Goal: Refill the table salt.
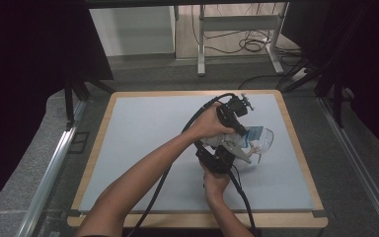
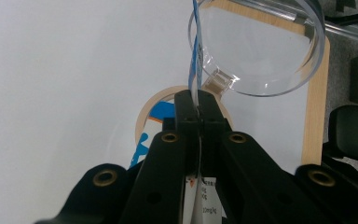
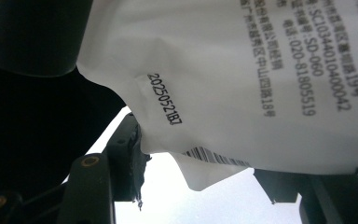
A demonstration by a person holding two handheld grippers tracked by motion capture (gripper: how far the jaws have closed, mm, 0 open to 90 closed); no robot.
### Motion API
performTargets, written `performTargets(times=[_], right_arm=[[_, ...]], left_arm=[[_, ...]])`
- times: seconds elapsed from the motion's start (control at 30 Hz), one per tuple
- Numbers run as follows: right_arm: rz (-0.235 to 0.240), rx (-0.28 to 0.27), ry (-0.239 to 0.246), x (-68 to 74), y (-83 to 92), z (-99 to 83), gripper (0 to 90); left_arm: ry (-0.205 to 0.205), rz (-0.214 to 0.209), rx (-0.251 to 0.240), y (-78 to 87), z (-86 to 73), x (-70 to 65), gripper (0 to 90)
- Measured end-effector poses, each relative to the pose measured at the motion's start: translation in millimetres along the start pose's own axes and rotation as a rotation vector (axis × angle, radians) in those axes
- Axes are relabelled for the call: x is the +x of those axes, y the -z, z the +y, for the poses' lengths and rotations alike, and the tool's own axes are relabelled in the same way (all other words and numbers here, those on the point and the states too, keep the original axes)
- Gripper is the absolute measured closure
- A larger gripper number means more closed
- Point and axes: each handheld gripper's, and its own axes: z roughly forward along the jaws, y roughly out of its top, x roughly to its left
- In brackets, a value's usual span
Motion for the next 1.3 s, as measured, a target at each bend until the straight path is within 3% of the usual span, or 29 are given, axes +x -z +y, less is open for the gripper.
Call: performTargets(times=[0.53, 0.93, 1.3], right_arm=[[-0.001, 0.001, 0.0, 0.1, -0.3, -0.7, 42.3], [-0.003, -0.002, -0.03, -1.4, -2.3, -1.1, 42.7], [-0.009, -0.002, -0.019, -1.0, -1.7, -0.8, 42.8]], left_arm=[[0.003, 0.0, 0.001, -1.2, -0.3, 1.2, 90.0], [0.003, 0.002, 0.006, -5.2, 0.0, 1.8, 90.0], [0.001, 0.001, 0.005, -5.2, 0.1, 1.4, 90.0]])
